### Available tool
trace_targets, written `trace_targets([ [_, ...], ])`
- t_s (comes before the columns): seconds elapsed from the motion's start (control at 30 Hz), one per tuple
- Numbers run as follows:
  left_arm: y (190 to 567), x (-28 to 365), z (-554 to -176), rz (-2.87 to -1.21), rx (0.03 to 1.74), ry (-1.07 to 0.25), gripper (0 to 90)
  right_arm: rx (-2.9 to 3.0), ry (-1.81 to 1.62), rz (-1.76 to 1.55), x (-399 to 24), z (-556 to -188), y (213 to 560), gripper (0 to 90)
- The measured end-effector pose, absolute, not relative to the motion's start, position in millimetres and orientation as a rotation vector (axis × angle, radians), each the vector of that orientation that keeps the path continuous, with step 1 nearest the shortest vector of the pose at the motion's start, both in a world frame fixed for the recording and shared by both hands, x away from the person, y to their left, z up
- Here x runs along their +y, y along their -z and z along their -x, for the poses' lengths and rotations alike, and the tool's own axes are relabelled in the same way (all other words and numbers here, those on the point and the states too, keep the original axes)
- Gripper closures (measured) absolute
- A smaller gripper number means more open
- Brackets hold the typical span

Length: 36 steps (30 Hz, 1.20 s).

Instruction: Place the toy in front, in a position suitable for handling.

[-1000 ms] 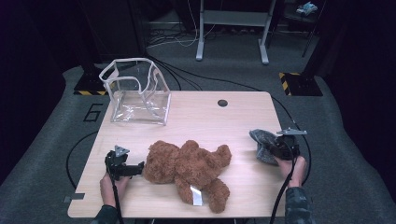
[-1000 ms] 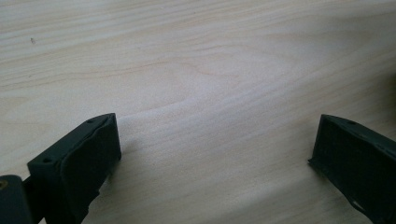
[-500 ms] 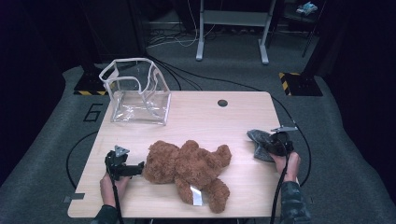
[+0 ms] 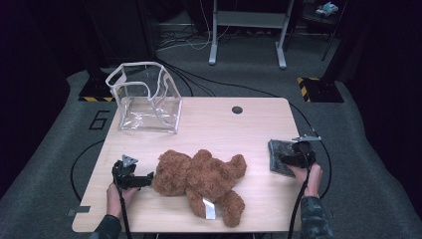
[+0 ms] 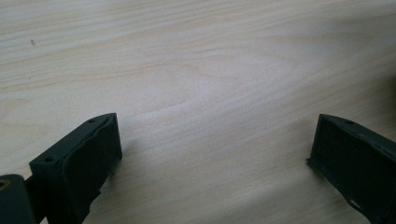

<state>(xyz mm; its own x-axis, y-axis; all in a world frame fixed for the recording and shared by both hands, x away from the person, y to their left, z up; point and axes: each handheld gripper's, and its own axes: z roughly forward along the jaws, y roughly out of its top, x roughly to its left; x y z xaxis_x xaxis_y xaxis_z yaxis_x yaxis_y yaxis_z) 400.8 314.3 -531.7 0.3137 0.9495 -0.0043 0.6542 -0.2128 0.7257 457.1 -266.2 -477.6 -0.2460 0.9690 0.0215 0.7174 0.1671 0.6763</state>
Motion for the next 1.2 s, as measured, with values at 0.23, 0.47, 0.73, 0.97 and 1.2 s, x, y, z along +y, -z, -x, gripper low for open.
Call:
trace_targets([
  [0.23, 530.5, 317.3, -400.4, -1.952, 1.416, -0.585, 2.2, 2.06, -0.897, -1.576, -266.4, -441.5, 471.2, 15.3],
  [0.47, 516.7, 329.6, -397.2, -1.909, 1.424, -0.513, 1.8, 2.093, -0.934, -1.589, -254.0, -419.4, 467.2, 13.2],
  [0.73, 489.5, 330.9, -387.5, -1.901, 1.4, -0.495, 1.3, 2.126, -0.964, -1.519, -226.0, -400.7, 452.9, 13.2],
  [0.97, 467.9, 324.2, -381.3, -1.884, 1.357, -0.467, 1.3, 2.134, -1.006, -1.432, -197.9, -384.7, 439.5, 14.2],
  [1.2, 452.3, 314.3, -378.8, -1.886, 1.315, -0.482, 1.9, 2.167, -1.051, -1.384, -177.1, -377.8, 432.6, 14.0],
])
